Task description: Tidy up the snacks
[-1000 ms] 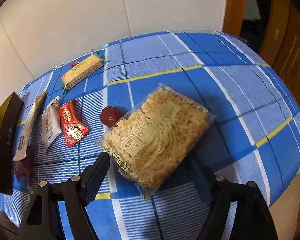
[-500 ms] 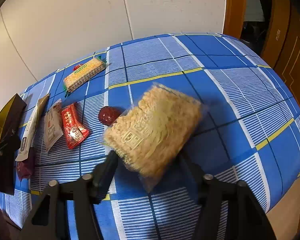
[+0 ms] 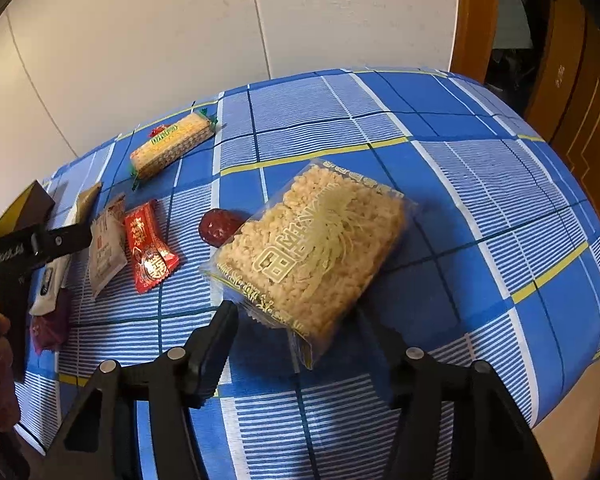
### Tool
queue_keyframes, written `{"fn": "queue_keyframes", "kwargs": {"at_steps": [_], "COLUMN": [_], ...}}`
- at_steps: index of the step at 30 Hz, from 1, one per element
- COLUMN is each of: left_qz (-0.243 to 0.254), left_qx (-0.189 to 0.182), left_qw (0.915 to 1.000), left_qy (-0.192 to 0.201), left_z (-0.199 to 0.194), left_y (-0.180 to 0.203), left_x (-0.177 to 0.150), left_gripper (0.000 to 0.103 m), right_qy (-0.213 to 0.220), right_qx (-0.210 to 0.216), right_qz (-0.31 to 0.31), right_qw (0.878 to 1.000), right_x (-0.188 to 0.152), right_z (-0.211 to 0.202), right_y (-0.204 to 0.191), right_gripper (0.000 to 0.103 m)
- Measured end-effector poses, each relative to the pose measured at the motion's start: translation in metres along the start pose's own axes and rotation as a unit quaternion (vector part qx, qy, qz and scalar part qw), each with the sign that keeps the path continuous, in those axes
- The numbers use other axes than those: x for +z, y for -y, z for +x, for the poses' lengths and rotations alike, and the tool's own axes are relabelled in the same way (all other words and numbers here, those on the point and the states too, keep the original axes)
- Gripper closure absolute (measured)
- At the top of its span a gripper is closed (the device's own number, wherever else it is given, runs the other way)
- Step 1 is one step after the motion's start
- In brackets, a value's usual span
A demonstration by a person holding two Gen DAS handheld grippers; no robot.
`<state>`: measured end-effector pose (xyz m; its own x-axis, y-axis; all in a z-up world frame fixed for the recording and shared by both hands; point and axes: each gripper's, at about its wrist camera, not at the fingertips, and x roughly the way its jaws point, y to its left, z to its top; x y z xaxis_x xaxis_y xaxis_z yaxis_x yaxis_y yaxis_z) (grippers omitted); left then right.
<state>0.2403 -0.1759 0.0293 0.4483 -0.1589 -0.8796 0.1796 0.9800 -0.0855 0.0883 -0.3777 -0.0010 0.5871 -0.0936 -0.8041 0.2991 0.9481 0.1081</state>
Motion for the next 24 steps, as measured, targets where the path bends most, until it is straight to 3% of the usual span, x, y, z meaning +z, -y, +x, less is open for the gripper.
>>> {"fn": "queue_keyframes", "kwargs": {"at_steps": [6, 8, 11, 21, 24], "left_qz": [0.020, 0.015, 0.009, -0.010, -0.007], "left_qx": [0.018, 0.016, 0.016, 0.005, -0.004], "left_qw": [0.9996, 0.9997, 0.9998, 0.9998, 0.9998], "left_qy": [-0.003, -0.006, -0.010, -0.015, -0.015], "left_z": [0.008, 0.010, 0.013, 0.017, 0.017], "left_y": [0.003, 0.001, -0.002, -0.006, -0.005], "left_x": [-0.004, -0.005, -0.006, -0.004, -0.005], "left_gripper": [0.011, 0.011, 0.011, 0.011, 0.009], "right_qy": [-0.001, 0.001, 0.005, 0.007, 0.008], "right_qx": [-0.019, -0.032, -0.028, -0.021, -0.023], "right_qz": [-0.026, -0.026, -0.013, 0.003, 0.013], "right_qw": [0.999, 0.999, 0.999, 1.000, 1.000], "right_x": [-0.001, -0.001, 0.000, 0.000, 0.000], "right_z": [0.002, 0.002, 0.000, -0.001, -0.001], "right_y": [-0.007, -0.005, 0.002, 0.007, 0.009], "right_gripper": [0.041, 0.058, 0.069, 0.069, 0.057]}}
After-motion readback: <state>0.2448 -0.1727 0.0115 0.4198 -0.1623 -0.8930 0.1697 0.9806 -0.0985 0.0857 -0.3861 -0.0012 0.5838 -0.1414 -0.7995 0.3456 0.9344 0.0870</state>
